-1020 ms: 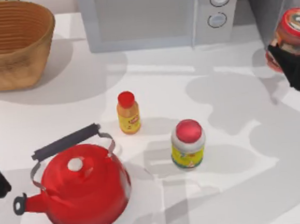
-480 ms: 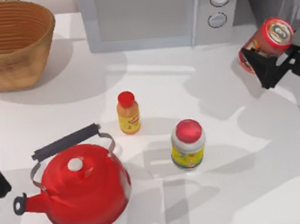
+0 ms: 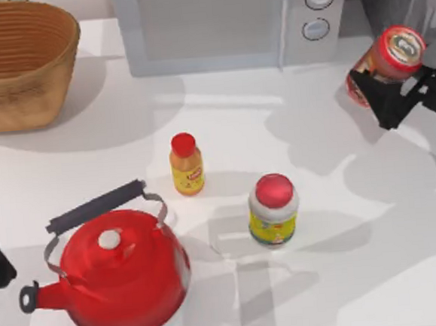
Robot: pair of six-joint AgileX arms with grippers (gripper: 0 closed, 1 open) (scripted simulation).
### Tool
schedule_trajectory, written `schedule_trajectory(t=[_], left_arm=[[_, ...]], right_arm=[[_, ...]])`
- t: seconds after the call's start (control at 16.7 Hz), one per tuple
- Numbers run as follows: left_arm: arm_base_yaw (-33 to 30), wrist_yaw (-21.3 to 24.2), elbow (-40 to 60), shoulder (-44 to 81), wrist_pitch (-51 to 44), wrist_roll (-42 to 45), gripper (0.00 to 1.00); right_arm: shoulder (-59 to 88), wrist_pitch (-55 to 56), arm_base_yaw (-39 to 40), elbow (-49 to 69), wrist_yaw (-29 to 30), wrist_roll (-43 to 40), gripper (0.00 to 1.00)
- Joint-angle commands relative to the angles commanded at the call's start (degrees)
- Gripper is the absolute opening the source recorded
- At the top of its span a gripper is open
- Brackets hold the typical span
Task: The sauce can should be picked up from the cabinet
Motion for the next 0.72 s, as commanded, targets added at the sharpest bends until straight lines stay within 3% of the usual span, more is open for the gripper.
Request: schedule_trajectory(t=[0.36, 0.72], left_arm=[[0.0, 0.0, 0.0, 0.0, 0.0, 0.0, 1.0], [0.0, 0.0, 0.0, 0.0, 0.0, 0.0, 1.0]], right_arm=[[0.0, 0.0, 0.0, 0.0, 0.0, 0.0, 0.98], [0.0, 0.0, 0.0, 0.0, 0.0, 0.0, 1.0]])
